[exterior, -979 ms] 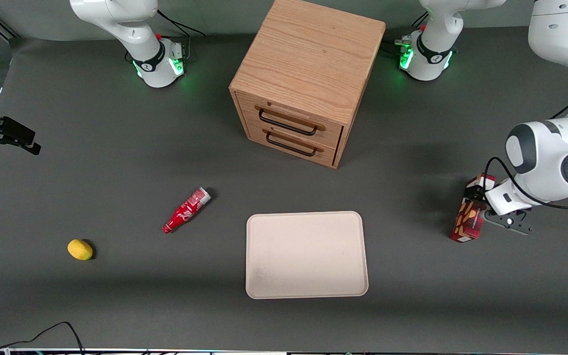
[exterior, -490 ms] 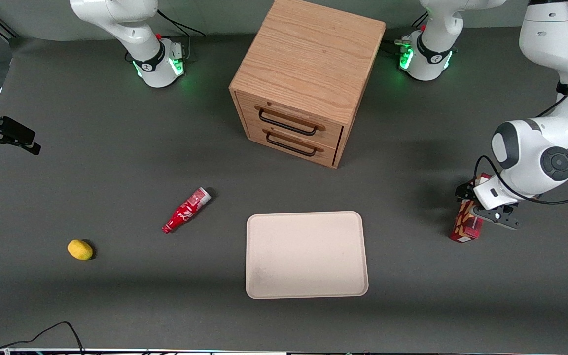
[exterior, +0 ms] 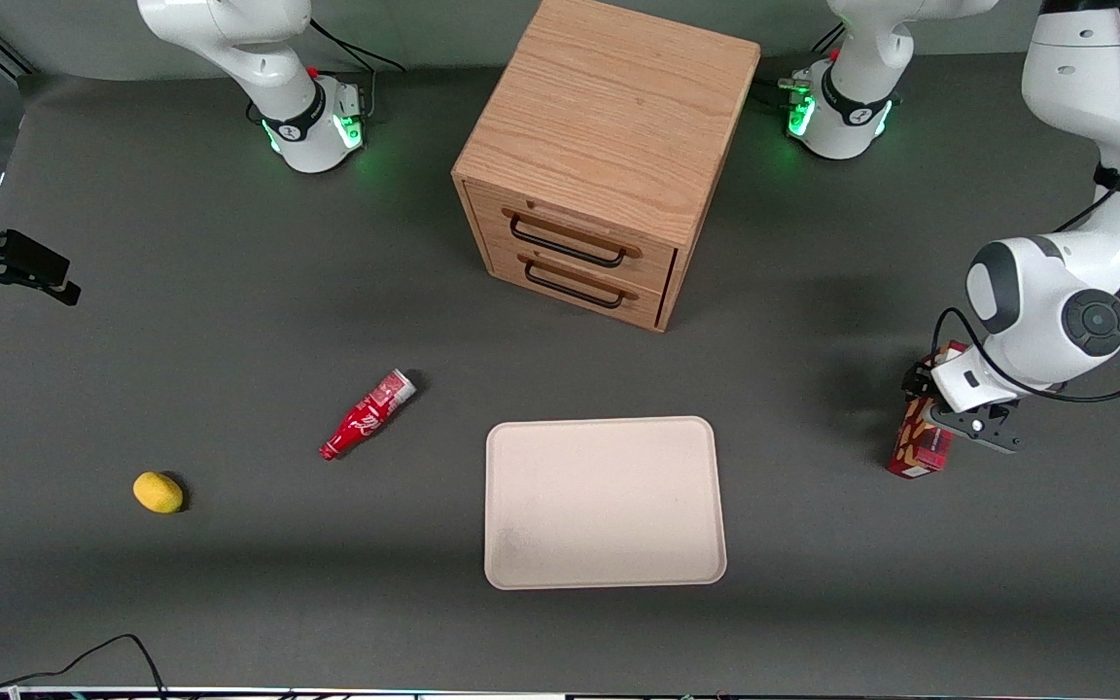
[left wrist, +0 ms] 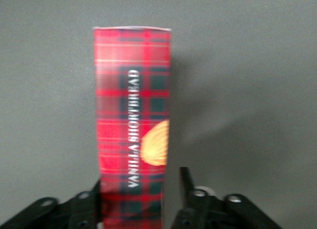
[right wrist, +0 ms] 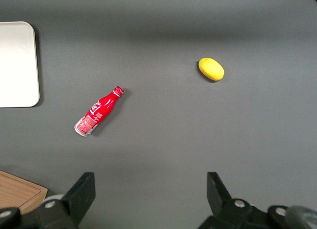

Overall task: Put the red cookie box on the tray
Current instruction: 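Lower the open left gripper around the cookie box and close it, then lift the cookie box upright with the left gripper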

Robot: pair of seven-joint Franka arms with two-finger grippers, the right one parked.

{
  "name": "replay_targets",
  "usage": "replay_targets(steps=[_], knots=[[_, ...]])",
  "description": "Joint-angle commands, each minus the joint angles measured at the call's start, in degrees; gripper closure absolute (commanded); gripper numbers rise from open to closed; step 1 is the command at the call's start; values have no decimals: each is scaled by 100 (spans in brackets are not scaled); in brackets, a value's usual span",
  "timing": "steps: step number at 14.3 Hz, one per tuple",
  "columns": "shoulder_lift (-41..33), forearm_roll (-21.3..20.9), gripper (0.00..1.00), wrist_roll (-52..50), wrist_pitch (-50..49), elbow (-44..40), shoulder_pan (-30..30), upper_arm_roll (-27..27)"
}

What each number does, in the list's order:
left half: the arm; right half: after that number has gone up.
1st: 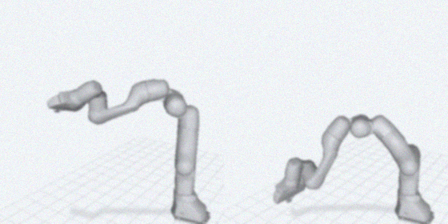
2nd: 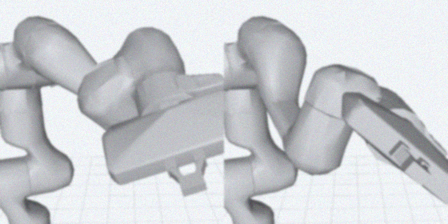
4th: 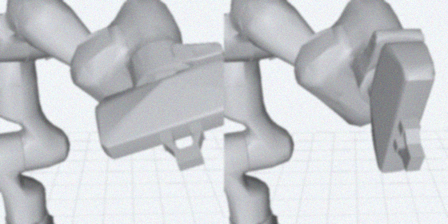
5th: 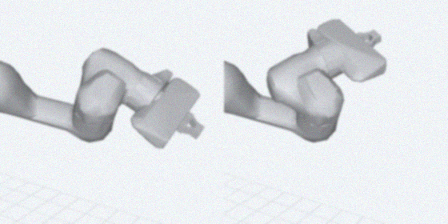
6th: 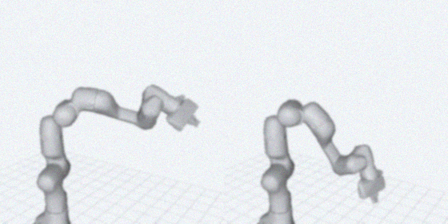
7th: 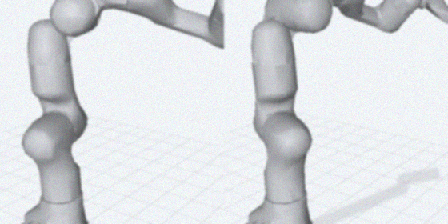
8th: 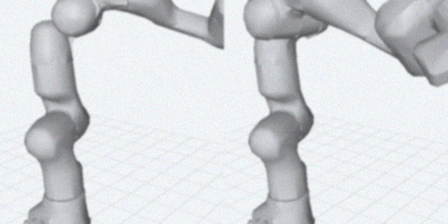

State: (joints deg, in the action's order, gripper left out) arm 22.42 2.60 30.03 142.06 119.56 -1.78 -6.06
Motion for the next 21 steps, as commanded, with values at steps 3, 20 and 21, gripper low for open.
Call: replay_targets(steps=[3, 20, 21], knots=[[-19, 100, 100, 170, 85, 58, -7, -35], [-1188, -129, 100, -480, -5642, -3436, -270, -26], [-1179, -129, 100, -490, -5880, -3735, -279, 0]])
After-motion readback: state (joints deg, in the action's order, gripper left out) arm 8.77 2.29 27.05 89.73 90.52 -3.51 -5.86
